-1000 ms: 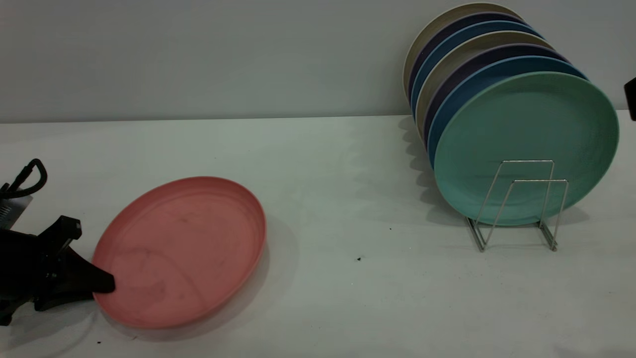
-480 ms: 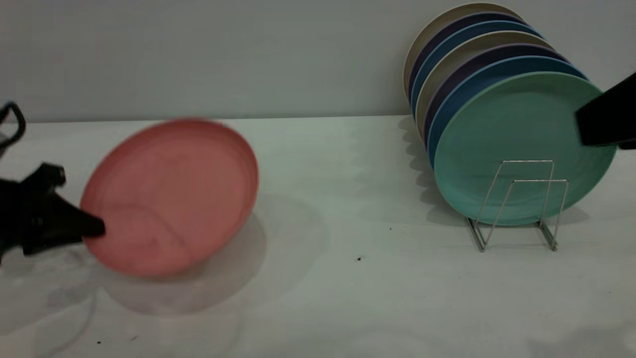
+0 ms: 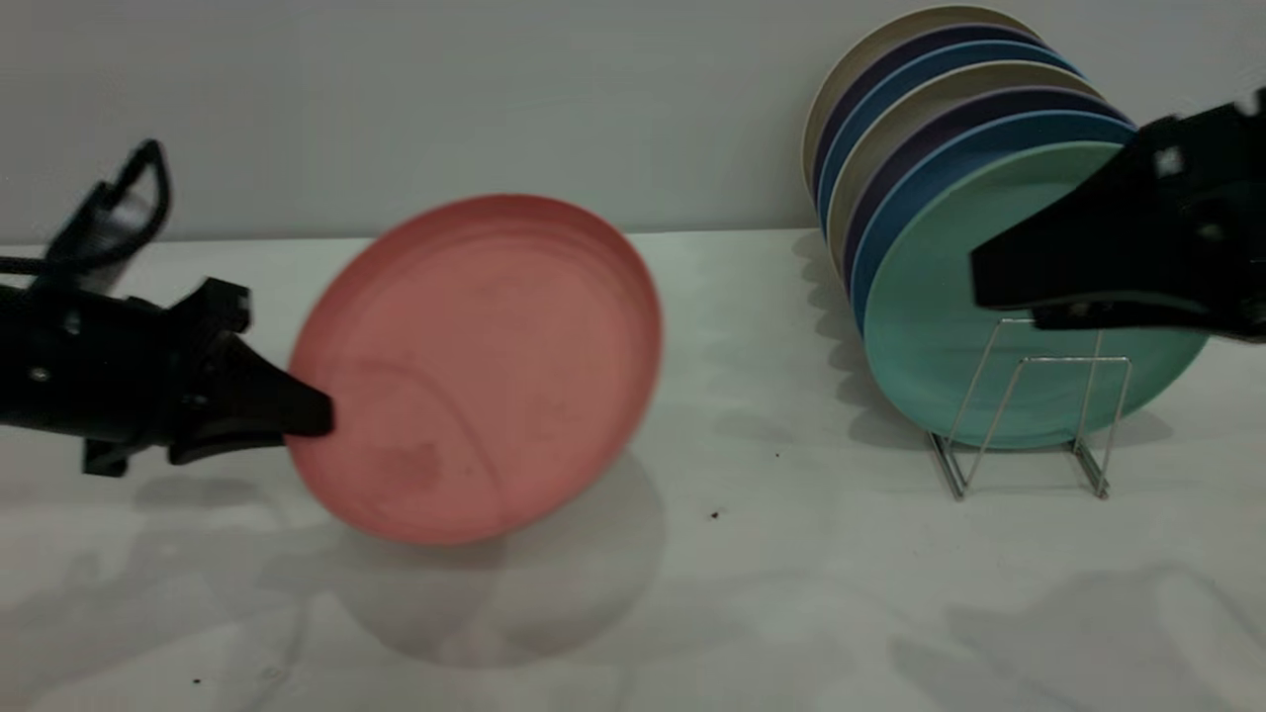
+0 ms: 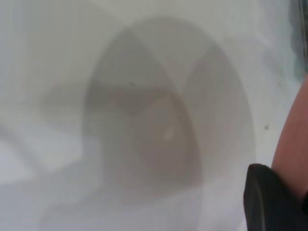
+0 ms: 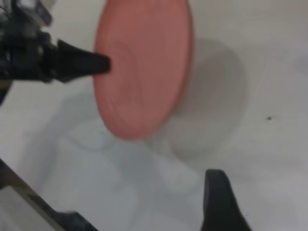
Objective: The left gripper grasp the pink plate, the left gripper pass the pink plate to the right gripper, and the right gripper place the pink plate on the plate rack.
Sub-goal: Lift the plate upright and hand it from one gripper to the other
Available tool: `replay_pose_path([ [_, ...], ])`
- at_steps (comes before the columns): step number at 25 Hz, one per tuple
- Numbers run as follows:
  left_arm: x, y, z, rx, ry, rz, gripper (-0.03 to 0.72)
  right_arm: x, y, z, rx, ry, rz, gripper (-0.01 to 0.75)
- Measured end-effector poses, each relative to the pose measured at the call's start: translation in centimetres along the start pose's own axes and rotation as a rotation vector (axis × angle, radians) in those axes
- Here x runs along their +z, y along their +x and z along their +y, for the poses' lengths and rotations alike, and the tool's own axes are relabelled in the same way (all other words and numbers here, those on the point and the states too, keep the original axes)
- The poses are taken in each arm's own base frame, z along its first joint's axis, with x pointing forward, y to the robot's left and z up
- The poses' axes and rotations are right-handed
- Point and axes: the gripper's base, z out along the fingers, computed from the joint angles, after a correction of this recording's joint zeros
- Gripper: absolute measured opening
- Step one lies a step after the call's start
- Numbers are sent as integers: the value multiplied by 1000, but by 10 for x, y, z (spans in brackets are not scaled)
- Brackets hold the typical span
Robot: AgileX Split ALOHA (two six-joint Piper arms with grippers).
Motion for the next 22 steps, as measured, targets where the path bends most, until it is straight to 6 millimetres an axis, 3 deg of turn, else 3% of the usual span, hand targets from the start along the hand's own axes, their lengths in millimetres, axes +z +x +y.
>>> replay_pose_path([
  [10, 25, 19, -35, 72, 71, 103, 16, 32, 9, -26, 49, -14, 82, 458],
  [16, 33, 24, -45, 99, 89, 134, 16, 39, 9, -26, 68, -73, 87, 458],
  [22, 44, 16, -63, 136, 120, 133, 16, 40, 10, -26, 74, -95, 88, 458],
])
